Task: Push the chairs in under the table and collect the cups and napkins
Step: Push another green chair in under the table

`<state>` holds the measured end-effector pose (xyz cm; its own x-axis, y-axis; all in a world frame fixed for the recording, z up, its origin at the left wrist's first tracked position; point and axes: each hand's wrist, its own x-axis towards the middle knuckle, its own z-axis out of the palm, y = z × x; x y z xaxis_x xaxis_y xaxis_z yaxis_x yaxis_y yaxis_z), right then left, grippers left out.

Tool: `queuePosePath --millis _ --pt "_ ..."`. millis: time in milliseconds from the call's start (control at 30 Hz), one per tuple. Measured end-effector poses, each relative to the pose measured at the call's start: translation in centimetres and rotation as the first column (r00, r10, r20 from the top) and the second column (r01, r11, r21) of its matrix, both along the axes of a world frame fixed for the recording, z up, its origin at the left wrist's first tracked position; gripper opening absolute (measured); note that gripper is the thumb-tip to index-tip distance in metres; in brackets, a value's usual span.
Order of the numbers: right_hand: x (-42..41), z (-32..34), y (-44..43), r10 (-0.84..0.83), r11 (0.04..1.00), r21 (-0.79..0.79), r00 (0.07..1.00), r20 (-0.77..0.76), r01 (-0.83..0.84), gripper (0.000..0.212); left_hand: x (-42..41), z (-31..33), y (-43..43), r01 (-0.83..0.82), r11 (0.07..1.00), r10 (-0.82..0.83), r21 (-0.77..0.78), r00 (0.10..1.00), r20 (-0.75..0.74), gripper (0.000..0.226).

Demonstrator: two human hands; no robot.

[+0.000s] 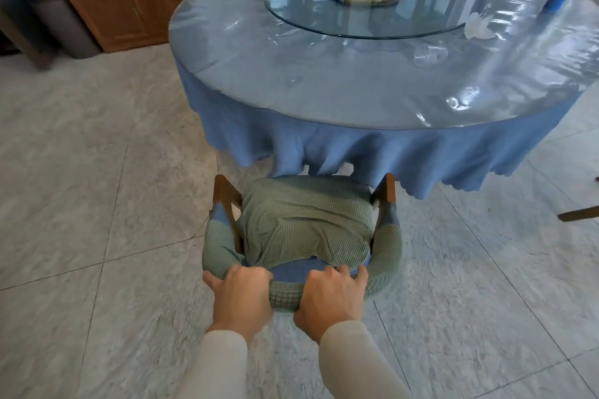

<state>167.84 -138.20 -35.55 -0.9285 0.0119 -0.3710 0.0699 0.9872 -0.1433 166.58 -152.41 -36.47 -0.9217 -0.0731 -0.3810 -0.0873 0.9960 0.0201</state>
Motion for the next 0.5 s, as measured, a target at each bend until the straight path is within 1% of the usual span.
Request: queuePosePath --millis 200,333,500 --pt "-5.7 0.1 -1.2 0.009 0.999 0.044 1.0 -0.013 -0.009 0.018 -5.5 0.6 -1.0 0.008 1.0 -0.008 0.003 0.999 0.034 0.025" --pt "-9.3 0.5 -2.4 -0.002 0.999 0.047 1.0 -0.004 0.002 0.014 -9.4 0.9 -2.2 0.027 1.0 -0.027 -0.005 0.998 0.053 0.027" --pt "-13.9 0.5 -4.9 -0.054 0.996 0.066 0.999 0.01 0.053 0.019 -14.8 1.1 -4.7 0.086 0.996 -0.087 0.017 0.993 0.076 0.029"
